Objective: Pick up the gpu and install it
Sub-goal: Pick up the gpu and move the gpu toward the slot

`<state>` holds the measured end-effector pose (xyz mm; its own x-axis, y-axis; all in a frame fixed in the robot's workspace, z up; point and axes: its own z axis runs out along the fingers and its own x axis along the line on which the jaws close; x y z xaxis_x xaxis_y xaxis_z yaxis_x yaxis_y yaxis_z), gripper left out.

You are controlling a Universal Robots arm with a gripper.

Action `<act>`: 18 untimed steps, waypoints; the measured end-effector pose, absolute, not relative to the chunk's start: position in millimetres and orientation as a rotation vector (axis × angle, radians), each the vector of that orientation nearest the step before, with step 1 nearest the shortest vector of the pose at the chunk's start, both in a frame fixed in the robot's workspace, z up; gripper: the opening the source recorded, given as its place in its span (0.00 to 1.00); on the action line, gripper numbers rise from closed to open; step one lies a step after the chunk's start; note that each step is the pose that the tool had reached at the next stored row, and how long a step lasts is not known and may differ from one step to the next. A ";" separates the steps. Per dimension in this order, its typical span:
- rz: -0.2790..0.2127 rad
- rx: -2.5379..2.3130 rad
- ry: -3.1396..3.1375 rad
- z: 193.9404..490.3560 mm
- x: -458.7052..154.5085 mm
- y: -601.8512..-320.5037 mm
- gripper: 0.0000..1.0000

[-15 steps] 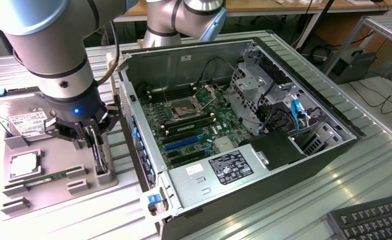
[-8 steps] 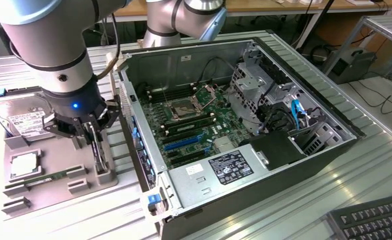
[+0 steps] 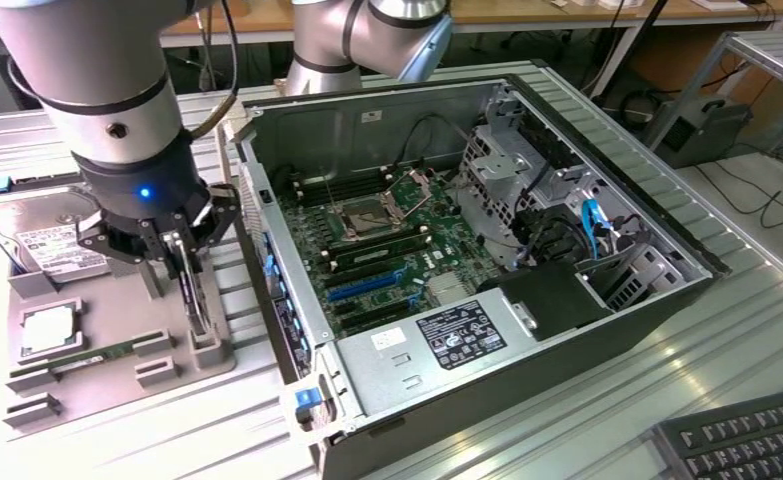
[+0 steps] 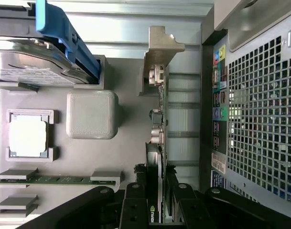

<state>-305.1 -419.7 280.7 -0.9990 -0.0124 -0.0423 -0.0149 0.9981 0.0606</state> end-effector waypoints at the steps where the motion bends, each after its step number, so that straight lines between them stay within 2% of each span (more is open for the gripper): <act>1: 0.095 -0.021 3.100 285.2 -304.8 -420.1 0.26; 18: 0.101 -0.020 3.131 365.1 -280.9 -434.7 0.26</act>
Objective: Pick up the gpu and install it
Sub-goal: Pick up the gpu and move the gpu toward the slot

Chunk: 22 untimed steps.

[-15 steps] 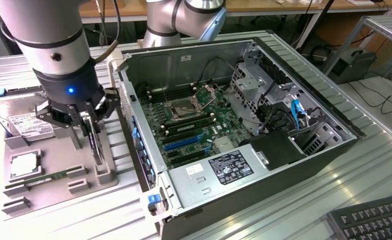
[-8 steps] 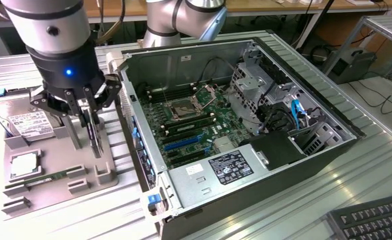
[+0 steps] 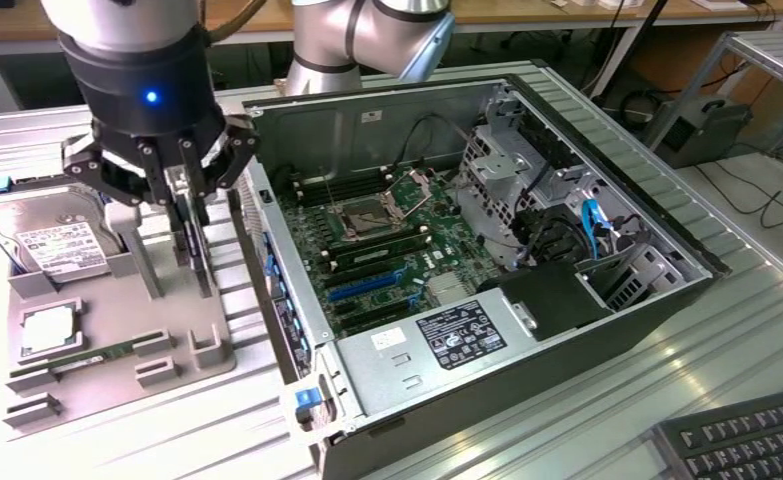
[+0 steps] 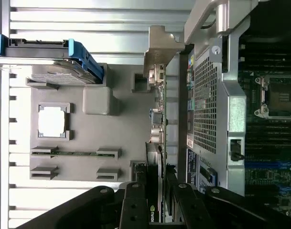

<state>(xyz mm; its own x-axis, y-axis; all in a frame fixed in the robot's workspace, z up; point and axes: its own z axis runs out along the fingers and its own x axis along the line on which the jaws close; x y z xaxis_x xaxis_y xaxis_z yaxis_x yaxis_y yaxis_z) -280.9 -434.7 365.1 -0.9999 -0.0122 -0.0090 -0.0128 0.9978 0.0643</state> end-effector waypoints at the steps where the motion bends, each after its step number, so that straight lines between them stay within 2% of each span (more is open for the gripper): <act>1: 0.101 -0.020 3.133 369.7 -278.9 -436.0 0.26; 14: 0.103 -0.018 3.160 436.1 -233.7 -457.8 0.26; 22: 0.114 -0.018 3.166 439.3 -184.9 -459.4 0.26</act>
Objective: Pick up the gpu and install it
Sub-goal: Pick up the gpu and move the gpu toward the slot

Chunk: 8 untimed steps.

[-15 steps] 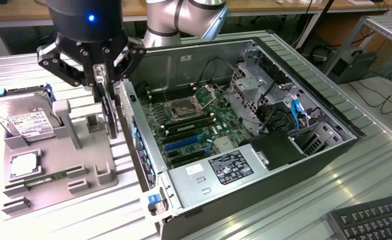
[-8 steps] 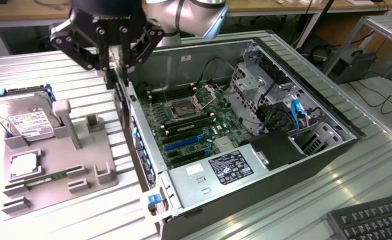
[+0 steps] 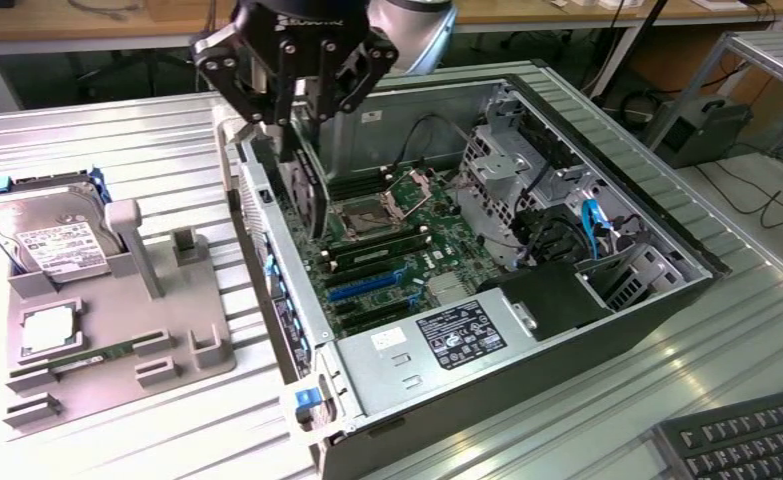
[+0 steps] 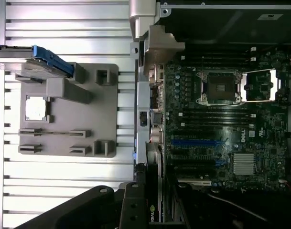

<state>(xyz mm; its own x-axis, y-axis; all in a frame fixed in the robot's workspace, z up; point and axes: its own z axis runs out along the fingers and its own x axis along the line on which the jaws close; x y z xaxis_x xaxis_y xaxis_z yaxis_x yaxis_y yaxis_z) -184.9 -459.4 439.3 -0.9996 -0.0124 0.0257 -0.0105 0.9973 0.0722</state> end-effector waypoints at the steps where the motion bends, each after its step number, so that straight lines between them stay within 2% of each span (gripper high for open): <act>1: -0.113 0.018 -3.113 439.0 -180.6 -459.4 0.26; 8: -0.112 0.017 -3.106 429.0 -148.2 -459.4 0.26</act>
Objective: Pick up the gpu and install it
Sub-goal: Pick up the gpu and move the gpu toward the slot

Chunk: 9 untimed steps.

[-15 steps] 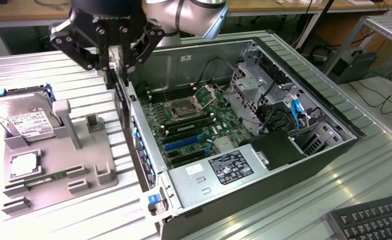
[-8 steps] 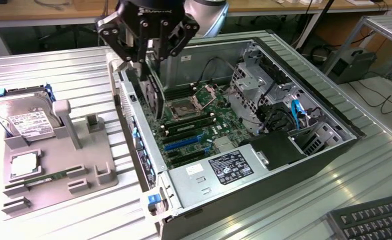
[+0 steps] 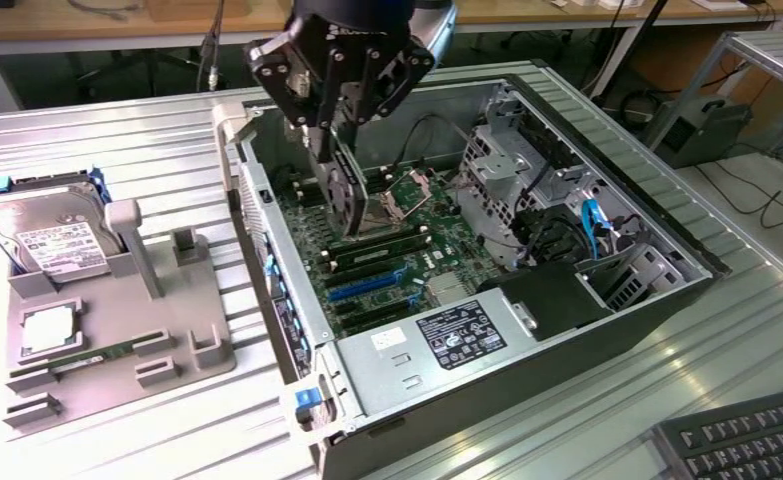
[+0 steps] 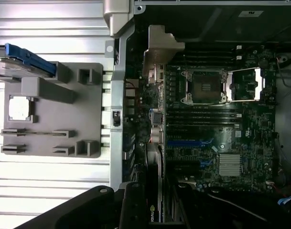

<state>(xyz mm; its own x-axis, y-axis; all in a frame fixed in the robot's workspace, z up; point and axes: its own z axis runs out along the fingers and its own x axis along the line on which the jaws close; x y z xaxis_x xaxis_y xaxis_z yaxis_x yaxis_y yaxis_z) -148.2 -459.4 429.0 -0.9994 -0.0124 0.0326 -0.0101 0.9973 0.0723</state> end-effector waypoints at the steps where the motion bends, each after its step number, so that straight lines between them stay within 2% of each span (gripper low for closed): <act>1: -0.112 0.017 -3.106 427.1 -143.7 -459.4 0.26; 9: -0.108 0.017 -3.106 412.9 -106.9 -459.4 0.26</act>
<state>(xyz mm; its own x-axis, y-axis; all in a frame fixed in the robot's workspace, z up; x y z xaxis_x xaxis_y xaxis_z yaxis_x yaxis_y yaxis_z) -106.9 -459.4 412.9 -0.9994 -0.0124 0.0331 -0.0101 0.9975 0.0697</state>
